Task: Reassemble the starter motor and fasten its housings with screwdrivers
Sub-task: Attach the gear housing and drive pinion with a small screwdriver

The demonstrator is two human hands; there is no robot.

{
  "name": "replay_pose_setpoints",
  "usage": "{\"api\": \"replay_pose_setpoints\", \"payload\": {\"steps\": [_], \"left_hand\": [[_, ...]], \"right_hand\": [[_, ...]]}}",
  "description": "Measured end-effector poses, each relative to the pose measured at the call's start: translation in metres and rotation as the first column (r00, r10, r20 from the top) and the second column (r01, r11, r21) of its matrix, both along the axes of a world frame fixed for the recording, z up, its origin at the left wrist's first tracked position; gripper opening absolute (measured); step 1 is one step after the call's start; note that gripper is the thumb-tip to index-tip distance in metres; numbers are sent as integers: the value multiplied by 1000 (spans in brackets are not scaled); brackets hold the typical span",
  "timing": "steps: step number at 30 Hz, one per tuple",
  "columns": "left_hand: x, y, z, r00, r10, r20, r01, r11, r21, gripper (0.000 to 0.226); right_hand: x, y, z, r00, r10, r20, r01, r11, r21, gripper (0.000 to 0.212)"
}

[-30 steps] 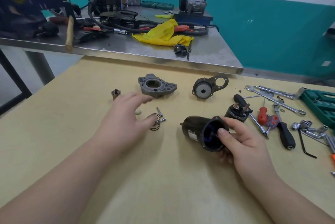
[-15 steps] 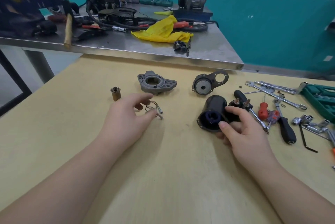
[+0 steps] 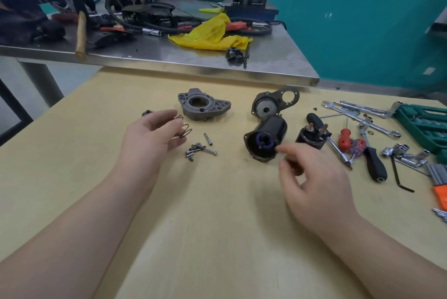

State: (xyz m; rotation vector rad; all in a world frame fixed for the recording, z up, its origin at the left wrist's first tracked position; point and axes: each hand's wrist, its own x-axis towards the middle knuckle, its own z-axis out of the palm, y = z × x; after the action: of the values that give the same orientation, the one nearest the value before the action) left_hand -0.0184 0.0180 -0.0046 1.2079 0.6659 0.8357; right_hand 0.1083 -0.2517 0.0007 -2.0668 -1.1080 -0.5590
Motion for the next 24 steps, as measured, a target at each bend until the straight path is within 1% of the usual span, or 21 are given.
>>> {"api": "replay_pose_setpoints", "payload": {"steps": [1,2,4,6,8,10,12,13,15,18,22,24], "left_hand": [[-1,1,1,1000,27,-7,-27,999,43,22],[-2,2,2,998,57,-28,-54,994,100,23],[-3,5,3,991,105,-80,-85,972,220,26],[-3,6,2,980,146,-133,-93,935,343,31],[-1,6,0,961,191,-203,-71,871,485,32],[-1,8,-2,929,243,-279,-15,778,627,34],[0,11,-4,901,289,-322,39,687,726,34],[1,13,-5,894,303,-328,52,658,751,34],[4,15,-5,889,317,-330,56,640,766,33],[9,13,-6,889,298,-347,73,656,751,32],[11,12,-9,866,296,-402,129,646,753,34],[12,13,-10,850,291,-438,141,676,723,35]], "right_hand": [[-6,5,3,991,85,107,-84,996,-21,17],[-11,12,6,970,171,175,-161,984,-71,16],[-19,31,14,934,282,219,-235,947,-218,17],[-25,55,20,932,305,195,-222,907,-358,22],[-26,79,21,944,287,161,-186,870,-457,28],[-24,98,12,951,258,169,-128,829,-545,33],[-23,106,0,948,242,206,-72,795,-602,33],[-23,107,-4,948,233,217,-53,787,-614,31],[-21,105,-8,954,202,223,-26,793,-608,26],[-14,101,-9,962,162,220,5,792,-610,26],[-16,99,-10,972,153,178,-12,791,-612,31],[-17,99,-11,977,143,157,-17,788,-616,32]]}}
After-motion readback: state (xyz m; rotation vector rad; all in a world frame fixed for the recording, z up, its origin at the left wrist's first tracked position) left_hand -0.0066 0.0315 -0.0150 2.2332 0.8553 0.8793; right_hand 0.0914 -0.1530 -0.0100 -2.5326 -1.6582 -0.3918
